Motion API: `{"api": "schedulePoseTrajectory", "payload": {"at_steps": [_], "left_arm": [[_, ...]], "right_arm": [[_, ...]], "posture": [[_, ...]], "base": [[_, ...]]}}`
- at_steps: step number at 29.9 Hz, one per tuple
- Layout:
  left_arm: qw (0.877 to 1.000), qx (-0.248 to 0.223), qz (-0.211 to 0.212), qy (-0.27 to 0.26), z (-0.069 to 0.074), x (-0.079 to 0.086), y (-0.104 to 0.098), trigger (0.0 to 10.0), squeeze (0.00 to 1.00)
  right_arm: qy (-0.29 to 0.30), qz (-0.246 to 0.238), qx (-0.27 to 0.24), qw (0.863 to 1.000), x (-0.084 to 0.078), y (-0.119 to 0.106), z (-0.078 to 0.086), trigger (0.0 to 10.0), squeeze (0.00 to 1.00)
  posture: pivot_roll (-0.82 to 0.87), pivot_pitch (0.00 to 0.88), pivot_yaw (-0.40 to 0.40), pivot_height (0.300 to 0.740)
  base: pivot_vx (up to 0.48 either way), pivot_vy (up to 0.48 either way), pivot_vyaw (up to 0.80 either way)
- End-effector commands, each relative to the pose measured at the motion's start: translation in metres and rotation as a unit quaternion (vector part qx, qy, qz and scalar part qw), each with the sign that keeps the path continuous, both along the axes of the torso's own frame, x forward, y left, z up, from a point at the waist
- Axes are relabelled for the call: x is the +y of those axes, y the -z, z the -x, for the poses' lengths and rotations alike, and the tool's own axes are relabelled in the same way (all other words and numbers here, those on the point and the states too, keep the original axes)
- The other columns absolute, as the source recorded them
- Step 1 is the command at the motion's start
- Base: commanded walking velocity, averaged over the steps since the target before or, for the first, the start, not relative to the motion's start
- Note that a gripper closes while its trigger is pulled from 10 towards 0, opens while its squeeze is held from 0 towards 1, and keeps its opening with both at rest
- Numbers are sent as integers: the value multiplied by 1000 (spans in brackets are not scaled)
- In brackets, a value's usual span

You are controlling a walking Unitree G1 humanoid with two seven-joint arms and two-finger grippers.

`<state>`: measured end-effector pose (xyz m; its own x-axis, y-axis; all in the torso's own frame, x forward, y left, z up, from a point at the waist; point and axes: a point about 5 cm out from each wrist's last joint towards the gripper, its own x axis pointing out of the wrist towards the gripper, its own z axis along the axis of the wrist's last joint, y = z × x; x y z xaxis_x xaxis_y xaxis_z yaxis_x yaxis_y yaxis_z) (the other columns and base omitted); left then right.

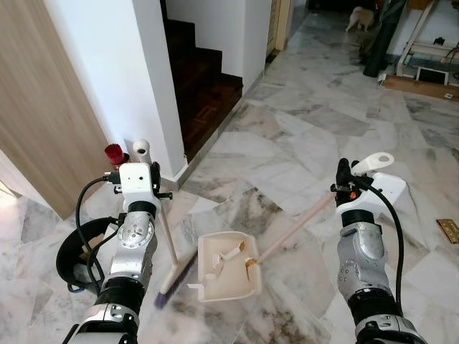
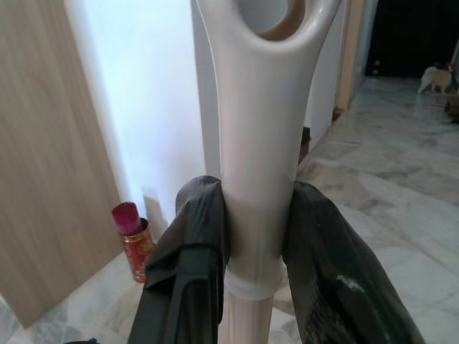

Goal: Sweep floor

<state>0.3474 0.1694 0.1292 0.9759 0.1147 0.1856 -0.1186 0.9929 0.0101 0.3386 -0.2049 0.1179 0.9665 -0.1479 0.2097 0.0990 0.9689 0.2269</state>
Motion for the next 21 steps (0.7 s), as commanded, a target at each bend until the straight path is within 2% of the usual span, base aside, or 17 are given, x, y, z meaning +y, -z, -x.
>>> {"api": "schedulePoseTrajectory", "payload": {"at_steps": [1,7,15,21], "left_arm": [[1000,-25,-9,1,0,0,-11,10000,0],[1000,-15,-15,4,2,0,-6,10000,0],[1000,-13,-4,14,1,-10,-6,10000,0],[1000,-15,-1,8,2,-8,-7,10000,0]], "right_arm": [[0,-3,-34,999,2,-15,-5,10000,0],[-2,-6,-24,1000,4,-10,-4,10000,0],[-5,-5,-15,1000,1,-7,-4,10000,0],[-8,-2,-14,1000,1,-8,-5,10000,0]], "posture": [[24,0,39,740],[24,0,34,740],[25,0,22,740],[31,0,13,740]], "base": [[0,0,0],[0,0,0],[-349,0,0],[-212,0,0]]}}
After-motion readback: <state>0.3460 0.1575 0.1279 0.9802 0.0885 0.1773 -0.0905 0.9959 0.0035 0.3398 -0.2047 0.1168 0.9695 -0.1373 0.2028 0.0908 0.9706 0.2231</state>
